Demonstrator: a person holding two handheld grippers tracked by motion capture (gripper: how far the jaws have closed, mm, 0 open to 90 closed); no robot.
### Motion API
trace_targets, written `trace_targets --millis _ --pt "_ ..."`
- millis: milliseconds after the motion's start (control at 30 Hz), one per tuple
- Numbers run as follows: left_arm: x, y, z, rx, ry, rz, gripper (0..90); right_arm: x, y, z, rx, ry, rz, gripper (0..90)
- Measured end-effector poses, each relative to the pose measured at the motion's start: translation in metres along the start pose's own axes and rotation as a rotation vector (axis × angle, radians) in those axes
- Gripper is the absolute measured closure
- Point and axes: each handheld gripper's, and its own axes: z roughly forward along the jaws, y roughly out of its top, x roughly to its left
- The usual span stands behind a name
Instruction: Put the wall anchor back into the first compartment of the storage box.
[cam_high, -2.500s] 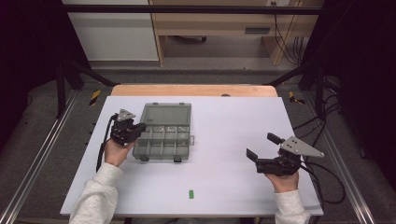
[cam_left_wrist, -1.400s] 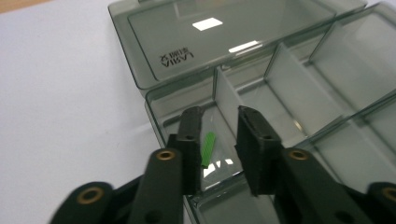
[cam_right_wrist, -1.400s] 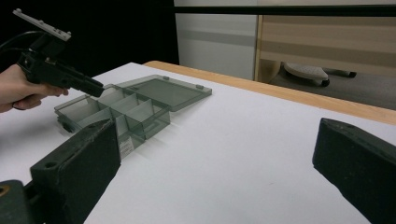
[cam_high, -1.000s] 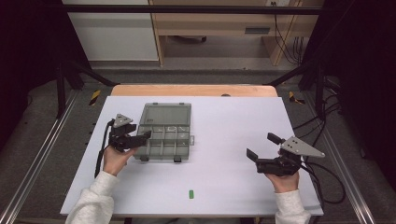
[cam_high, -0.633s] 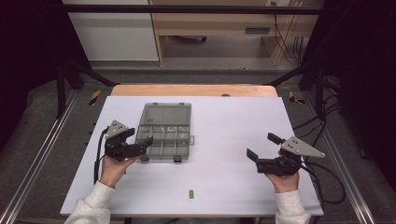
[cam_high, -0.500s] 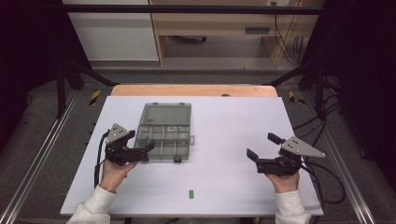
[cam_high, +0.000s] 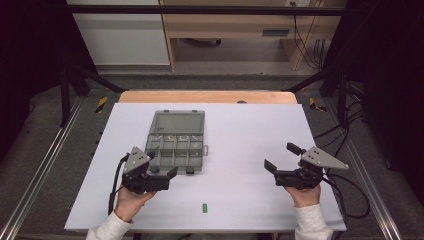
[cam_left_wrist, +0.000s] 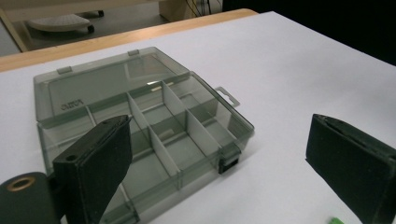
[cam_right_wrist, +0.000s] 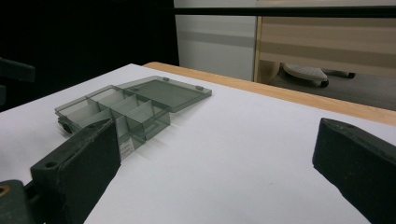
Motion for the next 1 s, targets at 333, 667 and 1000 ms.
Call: trace_targets --millis 333,667,1000 --pt "-0.022 -0.020 0.011 0.066 -0.059 0.011 7.1 0.000 0.000 -0.001 0.000 0.001 -0.002 1.5" --pt "-0.049 -0.034 0.026 0.131 -0.108 0.031 9.4 0.000 -0.001 0.000 0.003 0.000 0.000 1.5" --pt "-0.071 -0.050 0.043 0.213 -0.143 0.056 14.7 0.000 0.000 0.000 0.002 -0.001 0.000 1.5"
